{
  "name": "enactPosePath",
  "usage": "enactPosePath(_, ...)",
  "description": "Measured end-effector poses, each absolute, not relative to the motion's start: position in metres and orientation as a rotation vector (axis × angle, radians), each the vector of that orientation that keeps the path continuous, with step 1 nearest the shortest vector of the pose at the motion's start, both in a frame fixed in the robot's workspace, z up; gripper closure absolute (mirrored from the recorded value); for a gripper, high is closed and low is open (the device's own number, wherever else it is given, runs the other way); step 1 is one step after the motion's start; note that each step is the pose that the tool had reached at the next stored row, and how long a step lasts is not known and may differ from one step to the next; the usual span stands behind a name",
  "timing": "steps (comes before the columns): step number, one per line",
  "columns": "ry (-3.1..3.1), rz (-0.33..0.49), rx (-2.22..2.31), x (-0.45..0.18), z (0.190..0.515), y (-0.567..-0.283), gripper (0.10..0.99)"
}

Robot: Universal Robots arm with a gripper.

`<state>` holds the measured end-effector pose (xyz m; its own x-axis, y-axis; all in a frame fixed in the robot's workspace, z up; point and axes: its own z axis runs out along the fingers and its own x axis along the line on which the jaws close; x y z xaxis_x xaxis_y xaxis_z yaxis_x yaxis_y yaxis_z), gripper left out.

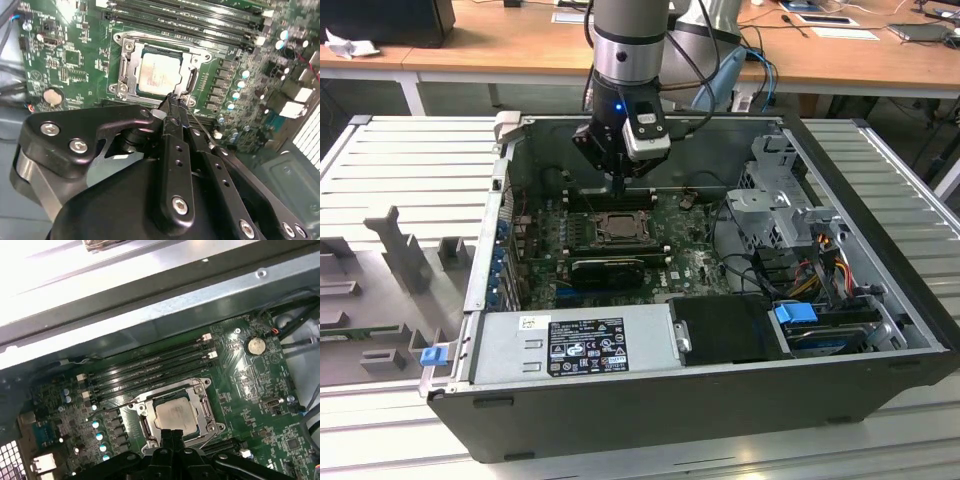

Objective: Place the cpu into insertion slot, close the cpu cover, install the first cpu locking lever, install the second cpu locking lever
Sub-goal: 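Install the first cpu locking lever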

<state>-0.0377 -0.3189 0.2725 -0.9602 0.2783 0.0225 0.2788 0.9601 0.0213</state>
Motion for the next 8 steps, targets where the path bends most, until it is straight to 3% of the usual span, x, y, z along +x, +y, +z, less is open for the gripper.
enactPosePath(8, -3.111, -0.036, -0.251, -0.0377, 0.2725, -0.3189, 0.980)
